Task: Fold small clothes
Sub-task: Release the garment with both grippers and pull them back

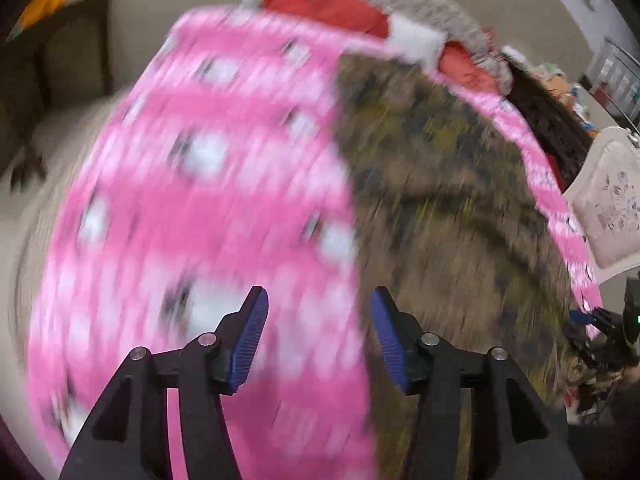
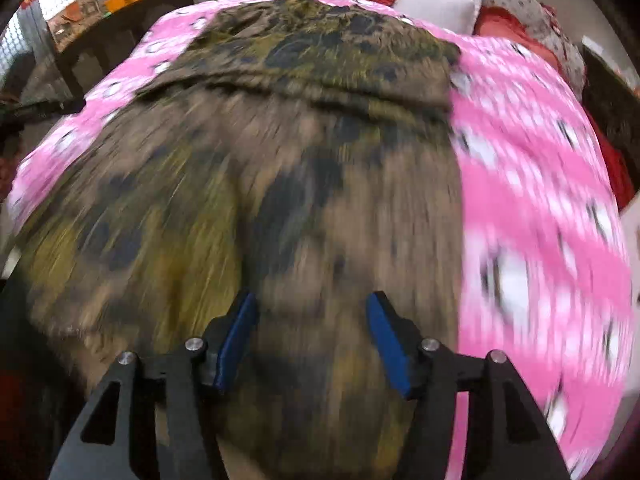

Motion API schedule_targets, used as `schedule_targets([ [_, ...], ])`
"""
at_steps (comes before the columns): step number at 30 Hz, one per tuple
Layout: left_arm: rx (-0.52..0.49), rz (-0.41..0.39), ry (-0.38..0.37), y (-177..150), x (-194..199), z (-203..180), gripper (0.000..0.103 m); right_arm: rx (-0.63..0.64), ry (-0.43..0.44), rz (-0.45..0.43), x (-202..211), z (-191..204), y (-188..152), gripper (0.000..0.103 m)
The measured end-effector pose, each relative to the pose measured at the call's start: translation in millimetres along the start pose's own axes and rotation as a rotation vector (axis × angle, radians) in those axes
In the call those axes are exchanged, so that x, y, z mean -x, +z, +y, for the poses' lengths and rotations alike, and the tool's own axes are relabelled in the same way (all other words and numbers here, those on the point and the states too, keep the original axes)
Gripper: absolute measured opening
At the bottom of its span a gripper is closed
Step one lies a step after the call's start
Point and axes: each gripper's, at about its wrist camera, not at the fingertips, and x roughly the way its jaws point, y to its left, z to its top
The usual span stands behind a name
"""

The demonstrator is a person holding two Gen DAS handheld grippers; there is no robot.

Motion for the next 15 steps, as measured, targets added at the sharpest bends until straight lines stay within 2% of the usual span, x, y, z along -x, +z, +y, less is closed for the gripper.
schedule_targets([
  [2,0.062,0.041,-0.029,-31.6,4.2,13.7,0.033,0.081,-0.013,0.031,19.6,12.5,-36.8,0.068],
  [4,0.042,-0.014,-0.04,-53.2,18.2,10.3,0.033,0.167,-0.035,0.078,29.4,19.1,-61.1,0.073],
  [7,0.02,0.002,-0.08,-67.5,24.4,-0.8,0.037,0.207,-0.018,0.152,40.5,22.5,-80.2,0.074],
  [10,-0.047,0.035,-0.119,-77.6,23.2,-15.1,0.043,0.151,0.01,0.089,57.6,13.8,-78.0,0.073],
  [13,-0.109,0.06,-0.133,-86.6,21.9,-27.8,0.045,0.031,0.029,-0.054,79.2,-6.6,-67.0,0.073],
  [15,-0.127,0.08,-0.172,-91.5,22.6,-31.6,0.046,-0.031,0.03,-0.133,85.2,-17.7,-57.4,0.073],
])
